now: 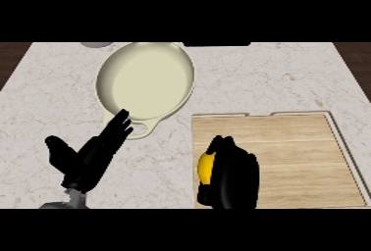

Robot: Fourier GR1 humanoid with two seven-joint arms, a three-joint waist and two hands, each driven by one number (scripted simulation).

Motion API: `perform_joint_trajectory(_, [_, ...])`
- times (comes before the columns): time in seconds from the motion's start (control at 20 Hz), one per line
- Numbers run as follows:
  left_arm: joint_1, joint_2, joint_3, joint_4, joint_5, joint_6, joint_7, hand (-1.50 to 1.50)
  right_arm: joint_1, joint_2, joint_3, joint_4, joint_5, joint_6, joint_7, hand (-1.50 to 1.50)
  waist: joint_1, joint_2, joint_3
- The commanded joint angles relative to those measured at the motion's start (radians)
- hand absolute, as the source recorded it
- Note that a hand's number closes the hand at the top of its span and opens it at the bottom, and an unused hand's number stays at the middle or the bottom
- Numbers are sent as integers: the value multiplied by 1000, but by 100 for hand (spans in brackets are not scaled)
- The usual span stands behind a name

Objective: Pick the lemon from the tray and place it in the pot

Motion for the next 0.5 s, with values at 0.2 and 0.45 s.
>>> perform_joint_trajectory(0.2, [26, -2, -6, -8, 6, -15, -7, 0, -157, 20, 48, -197, 158, 181, 249, 150, 24, 2, -1])
perform_joint_trajectory(0.45, [-6, -7, -19, 6, -6, -18, 2, 0, -315, 20, -9, -256, 102, 165, 250, 150, 38, 5, -1])
